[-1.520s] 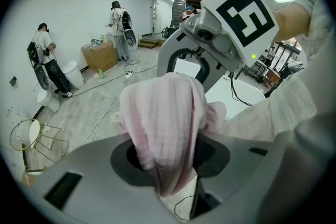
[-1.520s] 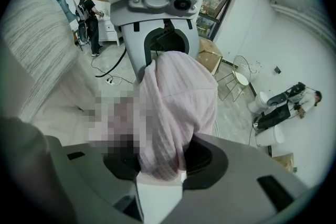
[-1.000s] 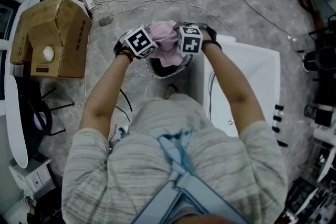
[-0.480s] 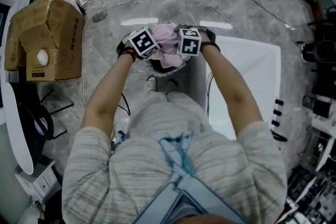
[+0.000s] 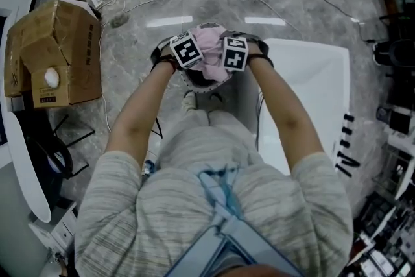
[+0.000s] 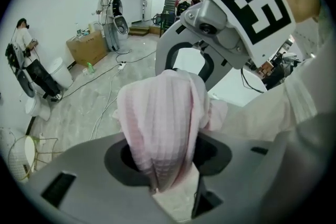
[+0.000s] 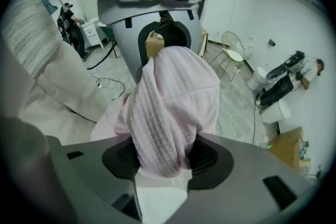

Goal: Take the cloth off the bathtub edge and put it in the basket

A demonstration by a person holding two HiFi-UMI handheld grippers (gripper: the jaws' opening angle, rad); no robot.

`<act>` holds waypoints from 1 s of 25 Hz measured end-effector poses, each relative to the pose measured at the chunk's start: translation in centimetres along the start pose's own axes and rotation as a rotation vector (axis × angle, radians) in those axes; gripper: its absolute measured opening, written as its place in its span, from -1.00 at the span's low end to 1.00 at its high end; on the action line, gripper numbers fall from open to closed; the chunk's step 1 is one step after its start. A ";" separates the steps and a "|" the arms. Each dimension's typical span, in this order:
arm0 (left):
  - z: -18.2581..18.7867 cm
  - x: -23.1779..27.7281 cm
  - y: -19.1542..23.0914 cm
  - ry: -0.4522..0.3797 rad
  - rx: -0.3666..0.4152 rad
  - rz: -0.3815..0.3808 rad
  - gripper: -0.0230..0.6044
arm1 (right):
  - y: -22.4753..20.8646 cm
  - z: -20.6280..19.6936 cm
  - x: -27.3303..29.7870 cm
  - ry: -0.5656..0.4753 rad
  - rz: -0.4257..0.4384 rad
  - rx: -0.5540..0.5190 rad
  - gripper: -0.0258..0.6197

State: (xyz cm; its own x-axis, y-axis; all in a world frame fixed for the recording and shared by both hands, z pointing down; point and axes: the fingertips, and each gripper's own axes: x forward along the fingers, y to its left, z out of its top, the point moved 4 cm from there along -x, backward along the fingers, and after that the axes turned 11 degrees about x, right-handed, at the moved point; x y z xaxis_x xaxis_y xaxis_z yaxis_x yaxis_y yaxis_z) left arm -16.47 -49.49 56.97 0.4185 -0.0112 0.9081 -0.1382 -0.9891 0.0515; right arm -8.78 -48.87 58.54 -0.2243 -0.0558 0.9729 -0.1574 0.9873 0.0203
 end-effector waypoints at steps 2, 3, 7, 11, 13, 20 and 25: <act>-0.8 1.2 -0.2 0.060 -0.004 -0.014 -0.21 | 0.0 -0.7 0.5 0.023 0.010 0.034 -0.20; -1.2 1.7 -0.2 0.089 -0.013 -0.022 -0.19 | -0.1 -1.1 0.7 0.029 0.014 0.050 -0.18; -1.5 2.5 -0.2 0.117 -0.018 -0.026 -0.19 | -0.6 -2.2 0.6 0.021 0.018 0.109 -0.18; -1.1 2.8 0.1 0.107 -0.020 -0.030 -0.19 | -0.9 -3.0 0.6 0.022 0.019 0.125 -0.18; -1.1 2.7 0.0 0.098 -0.029 -0.035 -0.19 | -0.9 -3.1 0.6 0.021 0.017 0.134 -0.18; -0.8 2.1 0.2 0.048 -0.016 -0.021 -0.19 | -0.9 -2.8 0.6 0.003 0.010 0.130 -0.18; 0.6 0.6 1.5 -0.039 -0.036 0.046 -0.19 | -1.3 -1.7 -0.6 -0.089 0.010 0.201 -0.18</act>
State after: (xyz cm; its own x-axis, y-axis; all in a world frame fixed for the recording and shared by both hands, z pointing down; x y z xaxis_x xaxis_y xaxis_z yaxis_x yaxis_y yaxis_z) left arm -15.91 -51.02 57.33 0.4454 -0.0626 0.8931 -0.1903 -0.9814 0.0261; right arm -6.78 -49.88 58.36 -0.3096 -0.0683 0.9484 -0.3416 0.9388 -0.0439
